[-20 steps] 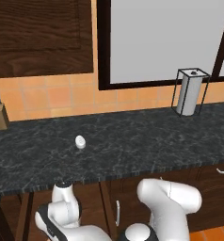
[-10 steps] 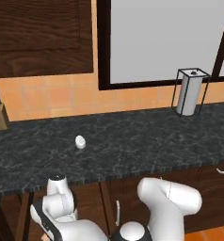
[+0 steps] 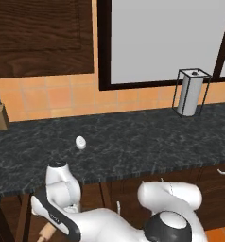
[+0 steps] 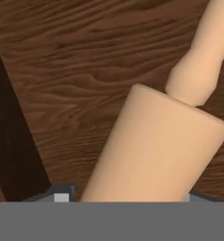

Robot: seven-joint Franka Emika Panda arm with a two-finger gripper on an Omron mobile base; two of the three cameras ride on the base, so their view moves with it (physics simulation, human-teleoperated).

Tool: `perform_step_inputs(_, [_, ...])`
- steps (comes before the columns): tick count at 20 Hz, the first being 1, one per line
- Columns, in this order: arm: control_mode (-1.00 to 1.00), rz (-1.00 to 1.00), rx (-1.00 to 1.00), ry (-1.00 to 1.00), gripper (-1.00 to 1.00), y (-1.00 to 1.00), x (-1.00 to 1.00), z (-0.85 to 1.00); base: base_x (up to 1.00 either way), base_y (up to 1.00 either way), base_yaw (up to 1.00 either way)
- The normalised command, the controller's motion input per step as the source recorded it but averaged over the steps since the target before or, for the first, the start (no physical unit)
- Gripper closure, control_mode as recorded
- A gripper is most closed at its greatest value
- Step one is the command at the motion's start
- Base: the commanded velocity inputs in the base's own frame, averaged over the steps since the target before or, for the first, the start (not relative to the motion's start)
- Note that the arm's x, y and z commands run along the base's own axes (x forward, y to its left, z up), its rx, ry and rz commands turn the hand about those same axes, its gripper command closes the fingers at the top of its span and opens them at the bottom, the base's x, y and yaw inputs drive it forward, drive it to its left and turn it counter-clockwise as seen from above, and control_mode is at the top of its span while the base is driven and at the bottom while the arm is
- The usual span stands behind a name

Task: Pick the rolling pin from the drawer and place it on the counter.

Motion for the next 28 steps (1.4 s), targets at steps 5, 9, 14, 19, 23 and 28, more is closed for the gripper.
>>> perform_step_inputs(5, [-1.00,0.00,0.12,-0.02,1.00,-0.66,0.32,1.00,0.00,0.00,0.00])
perform_step_inputs(9, [-1.00,0.00,0.16,0.00,1.00,-0.94,0.86,1.00,0.00,0.00,0.00])
perform_step_inputs(14, [-1.00,0.00,0.16,0.00,1.00,-1.00,0.98,0.92,0.00,0.00,0.00])
perform_step_inputs(19, [-1.00,0.00,0.07,0.01,1.00,-1.00,1.00,0.07,0.00,0.00,0.00])
perform_step_inputs(23, [-1.00,0.00,0.00,0.00,1.00,-1.00,1.00,-0.14,0.00,0.00,0.00])
perform_step_inputs(28, [-1.00,-0.01,-0.01,0.00,1.00,-1.00,1.00,-0.23,0.00,0.00,0.00])
